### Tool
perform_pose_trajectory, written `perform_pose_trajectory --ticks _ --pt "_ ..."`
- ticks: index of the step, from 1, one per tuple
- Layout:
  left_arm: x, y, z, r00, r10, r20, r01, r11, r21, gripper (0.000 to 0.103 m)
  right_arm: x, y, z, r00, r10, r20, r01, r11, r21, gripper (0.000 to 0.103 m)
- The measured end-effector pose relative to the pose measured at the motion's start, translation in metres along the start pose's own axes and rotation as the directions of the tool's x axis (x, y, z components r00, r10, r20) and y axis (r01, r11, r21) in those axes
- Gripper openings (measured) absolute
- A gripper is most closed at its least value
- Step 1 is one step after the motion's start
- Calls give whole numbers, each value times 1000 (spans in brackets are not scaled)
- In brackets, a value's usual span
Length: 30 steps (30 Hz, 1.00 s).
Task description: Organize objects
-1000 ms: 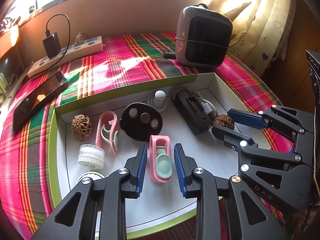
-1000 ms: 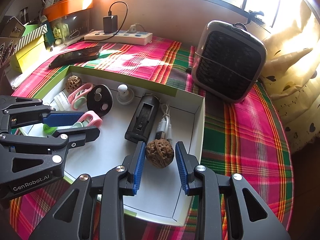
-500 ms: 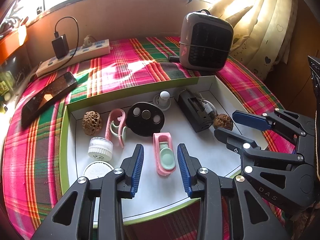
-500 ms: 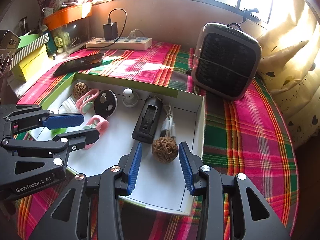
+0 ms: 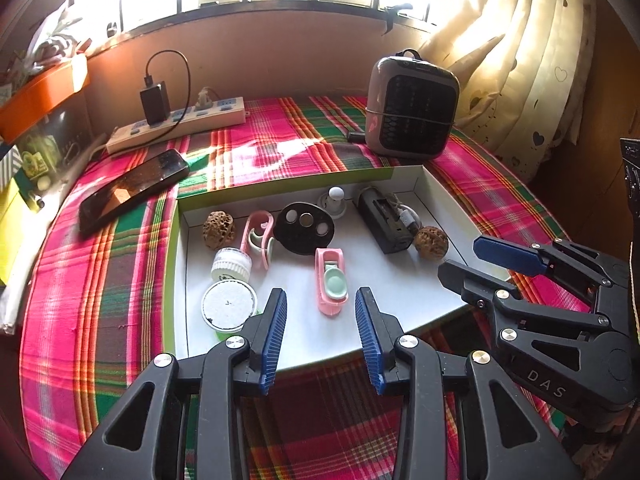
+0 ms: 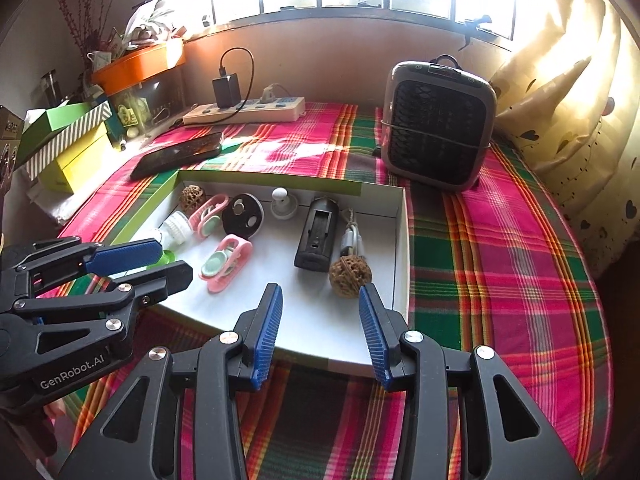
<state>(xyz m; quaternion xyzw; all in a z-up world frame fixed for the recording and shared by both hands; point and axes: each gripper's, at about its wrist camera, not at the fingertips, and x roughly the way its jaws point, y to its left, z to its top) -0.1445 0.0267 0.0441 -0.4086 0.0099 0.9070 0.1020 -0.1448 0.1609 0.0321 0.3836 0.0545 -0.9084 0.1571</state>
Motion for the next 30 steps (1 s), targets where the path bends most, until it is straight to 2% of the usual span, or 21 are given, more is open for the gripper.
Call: perform_pose_trajectory --ticks 3,5,11,18,22,30 --pt "-8 0 -5 1000 14 12 -14 1000 -10 34 -8 5 -4 1000 5 13 -5 1000 -2 42" --pt "-14 0 -10 999 29 19 -29 1000 -9 34 -13 8 -7 1000 3 17 -3 1000 -3 46" --pt "-25 1 -26 998 55 26 -54 998 -23 34 -22 14 -19 1000 -1 16 1 1000 -2 47" --pt "-29 2 -51 998 60 -7 -60 997 -48 34 -22 22 -40 1000 -2 -23 2 1000 2 47" --pt "-26 1 -63 998 59 -33 -61 996 -61 34 -20 22 -49 999 3 -53 -2 1000 19 53" --pt "-21 -1 -80 995 75 -61 -79 994 -71 34 -17 22 -65 996 -5 -90 8 999 32 53"
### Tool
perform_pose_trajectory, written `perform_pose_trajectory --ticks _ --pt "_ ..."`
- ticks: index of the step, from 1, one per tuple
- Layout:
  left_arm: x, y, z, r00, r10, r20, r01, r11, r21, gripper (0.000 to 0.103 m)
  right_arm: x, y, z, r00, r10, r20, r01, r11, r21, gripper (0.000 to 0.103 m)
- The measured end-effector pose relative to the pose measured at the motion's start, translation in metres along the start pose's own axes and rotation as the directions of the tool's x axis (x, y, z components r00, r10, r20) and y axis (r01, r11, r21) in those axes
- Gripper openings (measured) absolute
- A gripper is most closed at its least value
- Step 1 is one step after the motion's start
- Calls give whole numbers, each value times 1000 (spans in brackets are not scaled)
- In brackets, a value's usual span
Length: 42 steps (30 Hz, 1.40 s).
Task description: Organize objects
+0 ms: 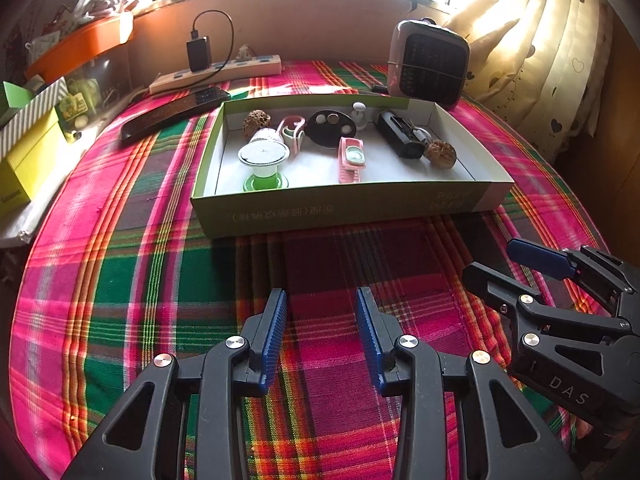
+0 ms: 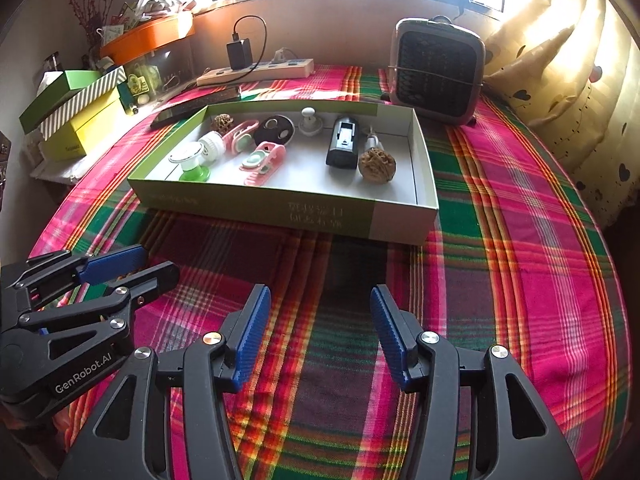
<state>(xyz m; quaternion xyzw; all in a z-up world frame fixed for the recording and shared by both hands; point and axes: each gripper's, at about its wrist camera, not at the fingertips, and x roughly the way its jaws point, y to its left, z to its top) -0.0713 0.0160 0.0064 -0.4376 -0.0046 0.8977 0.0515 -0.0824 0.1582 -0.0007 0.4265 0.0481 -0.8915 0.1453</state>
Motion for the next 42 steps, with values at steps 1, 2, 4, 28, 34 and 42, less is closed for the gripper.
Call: perform_pose_trajectory --ticks 1,2,4,28,34,42 --pt "-1 0 -1 1000 3 6 -3 1000 3 34 0 0 -2 1000 2 -3 -2 1000 0 53" --pt "-1 -1 -2 1000 7 9 -7 1000 2 34 1 0 -3 1000 3 -7 -3 1000 1 53" --pt "-2 -3 -3 1000 13 10 -13 1000 12 34 1 1 -6 1000 2 -12 -2 1000 0 53" --pt "-4 -11 -10 996 88 29 -88 996 3 42 -3 0 -14 999 -48 -13 49 999 5 66" --pt "-4 -12 -10 996 87 29 -87 996 2 42 -3 0 -14 999 -49 -13 49 999 4 66" --pt "-4 -12 -10 996 87 28 -87 996 1 42 -3 0 -14 999 -49 -13 49 999 4 66"
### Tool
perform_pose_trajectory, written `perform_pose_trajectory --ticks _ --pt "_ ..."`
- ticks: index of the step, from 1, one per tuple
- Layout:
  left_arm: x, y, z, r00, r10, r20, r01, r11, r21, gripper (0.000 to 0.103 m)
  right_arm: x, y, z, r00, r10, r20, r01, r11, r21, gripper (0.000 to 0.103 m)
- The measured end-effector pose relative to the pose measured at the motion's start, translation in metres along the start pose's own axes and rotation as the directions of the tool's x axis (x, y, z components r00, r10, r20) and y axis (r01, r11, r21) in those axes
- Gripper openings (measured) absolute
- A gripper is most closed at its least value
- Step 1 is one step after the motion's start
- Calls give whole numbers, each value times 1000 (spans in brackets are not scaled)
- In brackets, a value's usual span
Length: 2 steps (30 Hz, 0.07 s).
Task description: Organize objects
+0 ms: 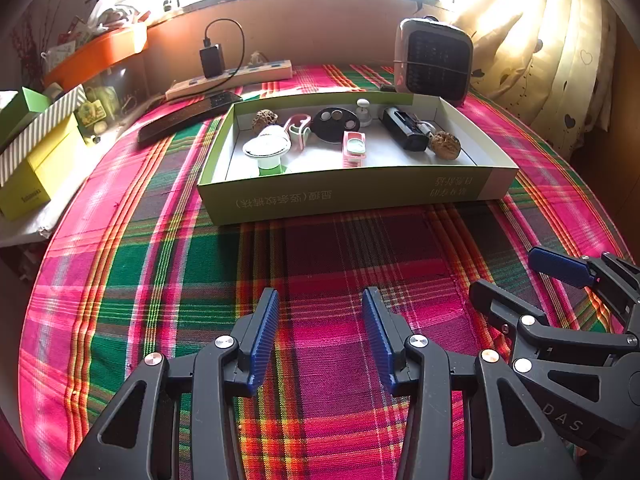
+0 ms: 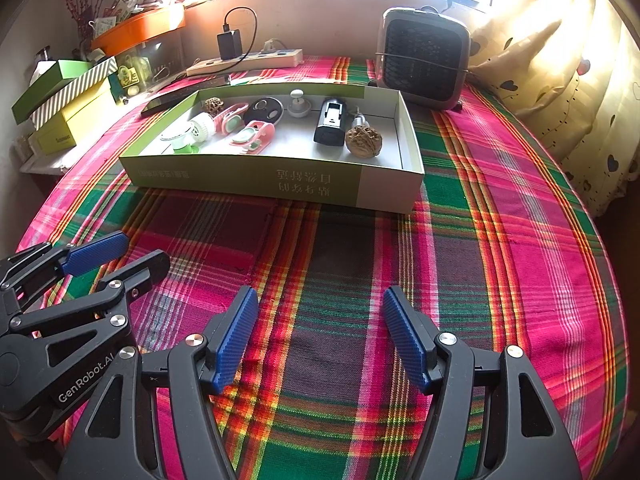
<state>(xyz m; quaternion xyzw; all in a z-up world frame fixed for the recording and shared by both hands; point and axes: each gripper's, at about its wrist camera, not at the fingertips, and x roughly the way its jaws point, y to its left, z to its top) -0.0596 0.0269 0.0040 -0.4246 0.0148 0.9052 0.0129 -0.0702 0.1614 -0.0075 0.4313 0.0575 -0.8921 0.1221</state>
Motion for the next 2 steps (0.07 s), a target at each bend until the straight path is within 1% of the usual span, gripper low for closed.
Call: perform_pose_trajectory --ticks 2 --pt "0 0 0 1000 0 0 0 1000 0 42 0 0 0 1000 0 0 0 1000 0 66"
